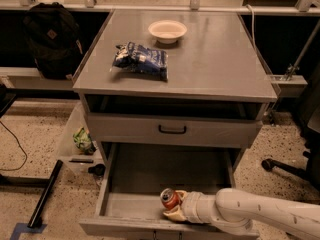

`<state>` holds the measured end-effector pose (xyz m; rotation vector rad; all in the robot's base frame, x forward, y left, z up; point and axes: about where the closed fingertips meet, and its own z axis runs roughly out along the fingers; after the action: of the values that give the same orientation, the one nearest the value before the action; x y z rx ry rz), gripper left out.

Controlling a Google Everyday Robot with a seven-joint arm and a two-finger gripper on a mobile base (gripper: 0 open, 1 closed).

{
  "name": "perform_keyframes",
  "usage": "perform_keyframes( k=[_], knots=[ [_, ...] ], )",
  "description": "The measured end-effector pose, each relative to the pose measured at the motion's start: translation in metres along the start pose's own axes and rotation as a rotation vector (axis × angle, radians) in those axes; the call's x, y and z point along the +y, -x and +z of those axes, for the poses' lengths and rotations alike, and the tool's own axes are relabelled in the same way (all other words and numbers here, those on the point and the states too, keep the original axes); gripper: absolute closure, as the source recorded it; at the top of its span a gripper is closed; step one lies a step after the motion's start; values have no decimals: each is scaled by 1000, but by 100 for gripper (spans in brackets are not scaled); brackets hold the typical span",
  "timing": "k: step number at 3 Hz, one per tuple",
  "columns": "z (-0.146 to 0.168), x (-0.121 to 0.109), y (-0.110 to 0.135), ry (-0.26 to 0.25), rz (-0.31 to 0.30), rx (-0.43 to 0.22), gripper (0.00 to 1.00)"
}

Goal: Place coke can into middle drawer

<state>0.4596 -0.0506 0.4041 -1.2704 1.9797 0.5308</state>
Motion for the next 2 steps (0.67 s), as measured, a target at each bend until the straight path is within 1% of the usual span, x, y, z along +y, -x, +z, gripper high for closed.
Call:
perform_keyframes(
  k=[1,2],
  knots=[
    [0,0,0,0,0,0,81],
    [0,0,0,0,0,0,58]
  ],
)
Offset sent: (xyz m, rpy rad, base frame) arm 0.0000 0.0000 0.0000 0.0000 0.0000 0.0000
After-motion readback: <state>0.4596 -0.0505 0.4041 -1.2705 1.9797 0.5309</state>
